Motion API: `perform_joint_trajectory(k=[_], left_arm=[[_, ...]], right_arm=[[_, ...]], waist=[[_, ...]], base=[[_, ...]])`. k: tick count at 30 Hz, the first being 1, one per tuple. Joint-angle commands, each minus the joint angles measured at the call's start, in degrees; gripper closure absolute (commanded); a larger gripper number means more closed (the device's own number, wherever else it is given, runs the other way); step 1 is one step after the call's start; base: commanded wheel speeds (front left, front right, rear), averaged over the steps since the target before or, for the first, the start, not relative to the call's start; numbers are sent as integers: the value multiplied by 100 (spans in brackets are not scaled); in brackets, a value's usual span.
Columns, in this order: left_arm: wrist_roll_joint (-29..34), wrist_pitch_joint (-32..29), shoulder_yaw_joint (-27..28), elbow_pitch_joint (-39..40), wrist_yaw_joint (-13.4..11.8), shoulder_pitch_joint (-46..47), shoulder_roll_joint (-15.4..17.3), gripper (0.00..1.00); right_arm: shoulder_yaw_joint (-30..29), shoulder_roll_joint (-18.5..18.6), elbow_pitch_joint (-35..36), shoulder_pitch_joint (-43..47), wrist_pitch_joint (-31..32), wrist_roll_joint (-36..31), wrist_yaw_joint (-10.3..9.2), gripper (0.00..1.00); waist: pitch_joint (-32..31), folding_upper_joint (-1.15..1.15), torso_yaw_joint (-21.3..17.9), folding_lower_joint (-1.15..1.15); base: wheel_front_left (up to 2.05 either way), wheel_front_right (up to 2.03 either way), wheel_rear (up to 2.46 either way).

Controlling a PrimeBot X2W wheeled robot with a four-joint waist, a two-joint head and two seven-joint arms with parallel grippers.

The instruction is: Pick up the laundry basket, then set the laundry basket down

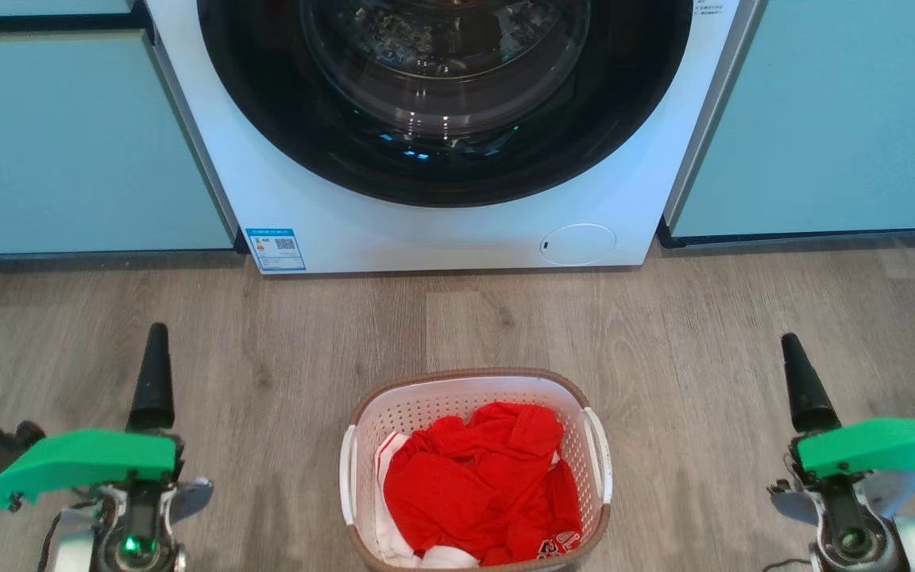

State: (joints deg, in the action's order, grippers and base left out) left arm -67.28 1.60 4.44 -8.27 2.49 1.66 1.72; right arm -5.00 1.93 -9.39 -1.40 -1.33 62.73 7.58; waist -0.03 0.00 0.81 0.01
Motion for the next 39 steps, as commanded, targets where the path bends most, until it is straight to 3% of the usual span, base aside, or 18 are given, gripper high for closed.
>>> perform_joint_trajectory(k=[1, 12, 17, 29, 35, 39], left_arm=[[255, 59, 22, 308, -60, 345, 75, 0], [1923, 244, -762, 677, -491, 437, 81, 0], [2528, 328, -1136, 642, -877, 483, 218, 0], [3448, 512, -2322, 253, -1777, 777, 775, 0], [3681, 613, -2787, 73, -2082, 946, 920, 0], [3805, 680, -2954, -70, -2134, 1025, 943, 0]], right_arm=[[106, 48, 262, -353, -87, -241, -3, 0], [568, 173, 348, -496, -271, -1660, -4, 0], [691, 196, 483, -511, -355, -2239, -4, 0], [926, 209, 483, -519, -539, -3238, -5, 0], [1074, 232, 545, -547, -640, -3762, -6, 0], [1171, 234, 488, -530, -707, -4050, -6, 0]], waist=[[0, 0, 7, 0], [-11, 0, 84, 0], [-17, 0, 111, 0], [-62, 0, 117, 0], [-94, 0, 124, 0], [-110, 0, 139, 0]], base=[[0, 0, 0], [0, 0, 0], [0, 0, 0], [0, 0, 0], [0, 0, 0], [0, 0, 0]])
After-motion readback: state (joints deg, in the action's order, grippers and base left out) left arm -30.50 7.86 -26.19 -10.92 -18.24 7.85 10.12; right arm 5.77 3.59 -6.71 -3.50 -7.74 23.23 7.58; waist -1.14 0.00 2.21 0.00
